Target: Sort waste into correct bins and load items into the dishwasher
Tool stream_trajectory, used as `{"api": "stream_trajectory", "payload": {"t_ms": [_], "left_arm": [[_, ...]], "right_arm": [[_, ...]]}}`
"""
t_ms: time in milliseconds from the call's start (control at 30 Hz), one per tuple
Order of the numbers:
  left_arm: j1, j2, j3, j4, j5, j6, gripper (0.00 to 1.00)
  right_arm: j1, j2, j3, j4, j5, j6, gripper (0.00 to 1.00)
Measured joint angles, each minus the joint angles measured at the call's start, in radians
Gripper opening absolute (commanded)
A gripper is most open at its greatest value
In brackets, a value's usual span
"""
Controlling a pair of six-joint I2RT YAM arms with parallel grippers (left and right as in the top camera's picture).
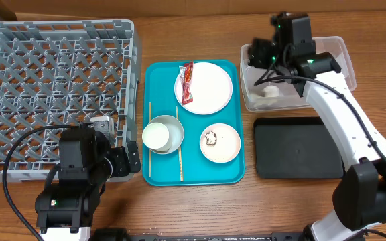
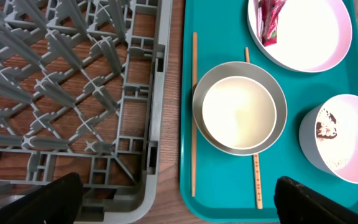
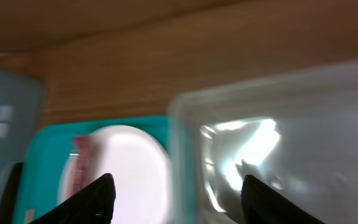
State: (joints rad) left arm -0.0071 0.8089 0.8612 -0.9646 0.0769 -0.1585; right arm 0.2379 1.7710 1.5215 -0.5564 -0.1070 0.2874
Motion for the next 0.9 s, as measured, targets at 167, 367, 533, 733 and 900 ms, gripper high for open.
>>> {"api": "stream_trajectory", "payload": {"t_ms": [167,367,533,733,900], "left_arm": [[0.000,0.000,0.000,0.000,0.000,0.000,1.00],[0.000,0.000,0.000,0.000,0.000,0.000,1.00],[0.000,0.000,0.000,0.000,0.000,0.000,1.00],[0.000,0.000,0.000,-0.001,0.000,0.000,1.00],[0.000,0.000,0.000,-0.003,0.000,0.000,1.00]], "right_arm": [[0.103,-0.003,0.016,0.055,-0.095,-0.017,0.74],[0.274,0.098,0.024,0.077,-0.072,-0.053,0.74],[0.344,0.254,0.024,0.140,-0.020,-0.059,0.74],[0.368,0.368,0.024,0.226,0.036,-0.061,0.67],[0.371,0.426,0.024,0.256,0.063,-0.064,0.47]]}}
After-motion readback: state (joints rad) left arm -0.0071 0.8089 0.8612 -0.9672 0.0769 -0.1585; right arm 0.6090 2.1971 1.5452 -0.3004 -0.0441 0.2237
